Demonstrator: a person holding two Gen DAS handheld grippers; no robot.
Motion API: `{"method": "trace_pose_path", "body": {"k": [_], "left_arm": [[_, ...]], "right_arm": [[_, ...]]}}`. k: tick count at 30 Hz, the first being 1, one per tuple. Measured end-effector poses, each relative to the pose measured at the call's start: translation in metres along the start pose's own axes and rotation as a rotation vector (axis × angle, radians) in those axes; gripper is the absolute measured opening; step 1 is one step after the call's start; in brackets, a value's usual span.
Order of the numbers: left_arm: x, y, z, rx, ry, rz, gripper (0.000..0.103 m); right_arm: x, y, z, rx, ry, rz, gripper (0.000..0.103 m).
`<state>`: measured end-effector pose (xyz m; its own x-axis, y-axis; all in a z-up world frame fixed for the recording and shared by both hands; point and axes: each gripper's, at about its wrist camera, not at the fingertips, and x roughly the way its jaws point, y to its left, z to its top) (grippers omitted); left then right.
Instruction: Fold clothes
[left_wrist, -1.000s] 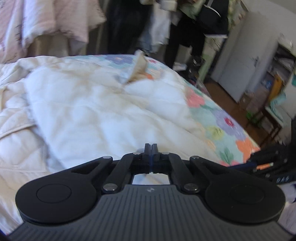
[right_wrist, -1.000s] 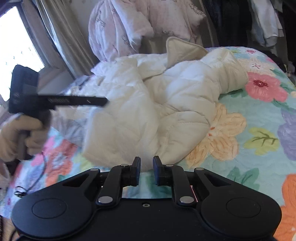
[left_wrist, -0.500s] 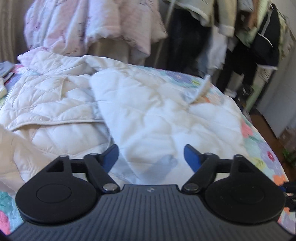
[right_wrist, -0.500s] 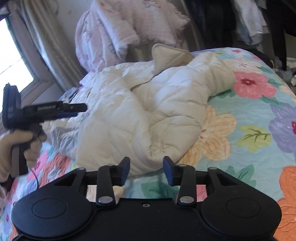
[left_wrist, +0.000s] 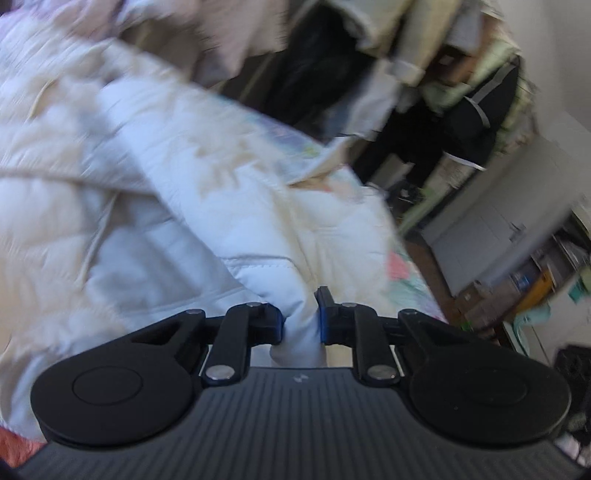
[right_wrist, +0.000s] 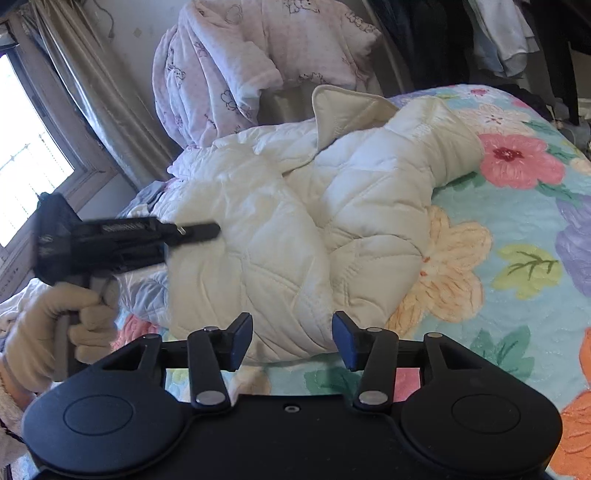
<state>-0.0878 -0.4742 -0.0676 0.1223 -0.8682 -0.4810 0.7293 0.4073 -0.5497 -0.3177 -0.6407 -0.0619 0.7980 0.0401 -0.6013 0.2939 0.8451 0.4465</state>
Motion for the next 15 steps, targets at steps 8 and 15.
{"method": "trace_pose_path", "body": {"k": [8, 15], "left_arm": [[-0.031, -0.051, -0.029, 0.125, 0.074, -0.167, 0.016], [-0.057, -0.062, -0.077, 0.096, 0.158, -0.198, 0.016]], "right_arm": [[-0.054, -0.023, 0.022, 0.076, -0.113, -0.004, 0.068], [-0.040, -0.009, 0.013, 0.093, -0.089, 0.133, 0.069]]}}
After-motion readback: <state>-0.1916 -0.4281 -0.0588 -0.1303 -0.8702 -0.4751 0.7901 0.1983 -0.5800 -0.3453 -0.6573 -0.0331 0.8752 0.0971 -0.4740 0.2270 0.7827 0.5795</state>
